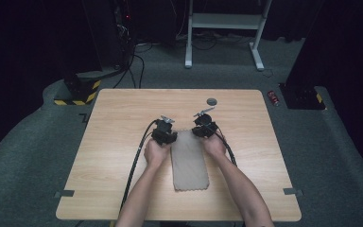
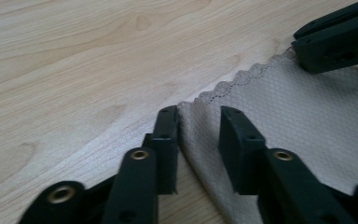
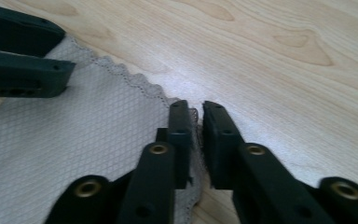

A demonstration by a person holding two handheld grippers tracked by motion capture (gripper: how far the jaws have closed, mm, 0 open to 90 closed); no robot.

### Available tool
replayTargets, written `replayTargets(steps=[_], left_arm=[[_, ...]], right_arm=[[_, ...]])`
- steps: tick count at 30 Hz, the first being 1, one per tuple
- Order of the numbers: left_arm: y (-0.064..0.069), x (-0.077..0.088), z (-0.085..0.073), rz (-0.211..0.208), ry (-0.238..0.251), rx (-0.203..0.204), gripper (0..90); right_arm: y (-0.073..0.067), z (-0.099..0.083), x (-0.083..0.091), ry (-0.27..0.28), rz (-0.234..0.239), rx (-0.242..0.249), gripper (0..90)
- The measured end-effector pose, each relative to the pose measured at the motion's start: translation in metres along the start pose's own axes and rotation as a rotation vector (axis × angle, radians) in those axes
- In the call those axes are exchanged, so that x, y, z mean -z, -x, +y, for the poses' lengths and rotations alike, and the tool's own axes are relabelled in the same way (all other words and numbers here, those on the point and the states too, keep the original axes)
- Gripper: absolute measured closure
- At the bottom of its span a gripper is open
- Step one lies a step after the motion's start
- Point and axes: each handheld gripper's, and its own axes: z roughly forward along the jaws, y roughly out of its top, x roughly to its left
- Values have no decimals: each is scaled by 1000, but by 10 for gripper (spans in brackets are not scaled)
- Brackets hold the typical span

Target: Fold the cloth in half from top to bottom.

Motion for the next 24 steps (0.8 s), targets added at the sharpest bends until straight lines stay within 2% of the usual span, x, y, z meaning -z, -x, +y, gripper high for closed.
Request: replayTargets(steps=[2,5,9,12,15,17,19,22,24], left_arm=[[0,-1,1,-16,-1,1,784],[-2,-1,1,-55,-3,30,872],[-8,-1,1,-95,-9,70,889],[-8,2,1,-116,6,73,890],[-10,10,5,-143,44,75,891],[-12,13,9,-158,46,77,891],[-11,18,14,-154,55,63,891],[-9,23,25,-157,78,73,891],[-8,24,31,-150,81,56,890]], right_arm=[[-1,0,0,0,1,4,862],[-2,0,1,-5,-6,12,872],[-2,-2,7,4,12,13,875],[0,-2,16,25,25,24,875],[0,0,25,50,22,38,876],[0,0,30,60,20,36,877],[1,1,34,70,18,31,878],[4,3,41,85,7,28,879],[7,6,47,97,4,21,879]])
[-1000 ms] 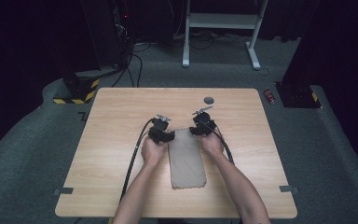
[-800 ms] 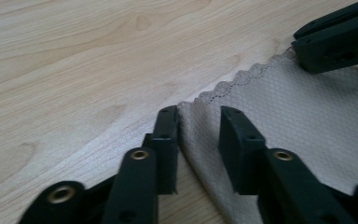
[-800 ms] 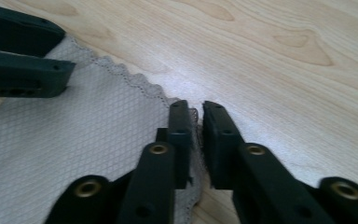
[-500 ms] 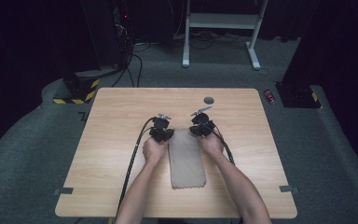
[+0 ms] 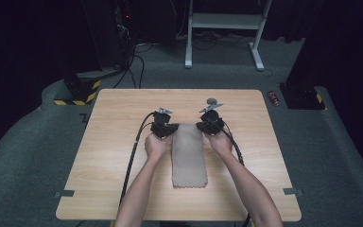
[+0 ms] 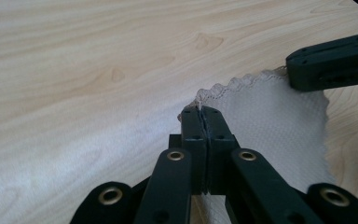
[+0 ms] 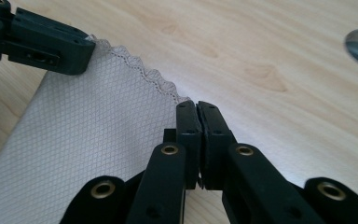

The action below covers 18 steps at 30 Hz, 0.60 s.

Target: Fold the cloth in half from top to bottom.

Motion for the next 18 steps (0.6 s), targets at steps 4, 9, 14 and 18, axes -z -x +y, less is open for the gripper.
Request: replayTargets(steps=[4,9,14,18], left_arm=[[-2,3,12,-7,18,14,891],[1,16,28,-19,58,-9,890],[5,21,23,-45,54,-32,889],[4,19,13,-65,29,-40,889]], right_arm=[[4,8,11,34,-5,-2,879],[6,18,24,80,-24,20,879],[3,14,32,92,-21,47,879],[2,5,30,91,0,55,879]])
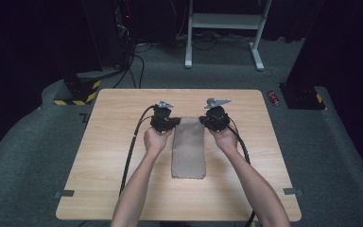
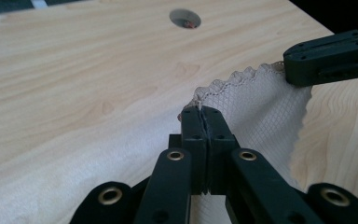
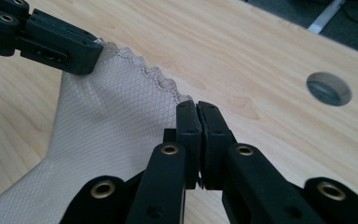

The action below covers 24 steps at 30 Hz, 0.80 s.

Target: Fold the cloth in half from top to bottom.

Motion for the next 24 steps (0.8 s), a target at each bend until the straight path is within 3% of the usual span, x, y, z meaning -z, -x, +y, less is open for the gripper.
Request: replayTargets(steps=[8,19,24], left_arm=[[5,-3,-11,-30,-33,-15,888],[13,0,-29,-46,-67,-57,887],[15,1,-35,-61,-65,-45,887]], right_arm=[[-1,-17,-5,-34,27,-1,879],[-7,-36,1,-32,80,-9,878],[-11,-44,3,-35,96,1,878]])
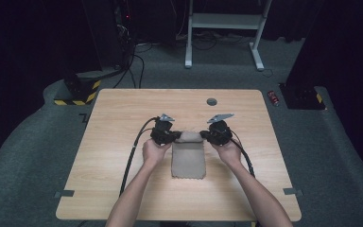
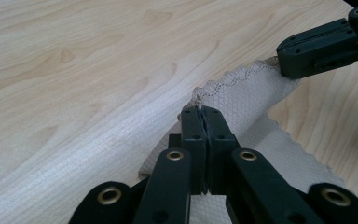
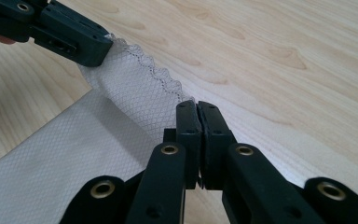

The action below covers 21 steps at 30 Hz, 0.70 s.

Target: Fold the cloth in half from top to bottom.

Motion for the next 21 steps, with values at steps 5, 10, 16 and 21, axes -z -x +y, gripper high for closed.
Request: replayTargets(steps=[5,10,16,21], left_arm=[[3,1,-7,-13,2,-6,887],[4,3,-13,-24,3,-7,887],[8,9,-16,-24,9,-23,887],[11,10,-20,-9,-4,-50,887]], right_arm=[[-2,-6,1,-1,12,-4,878],[-5,-10,2,-3,20,7,879],[-9,-12,6,10,36,14,879],[-13,-14,9,14,44,26,879]])
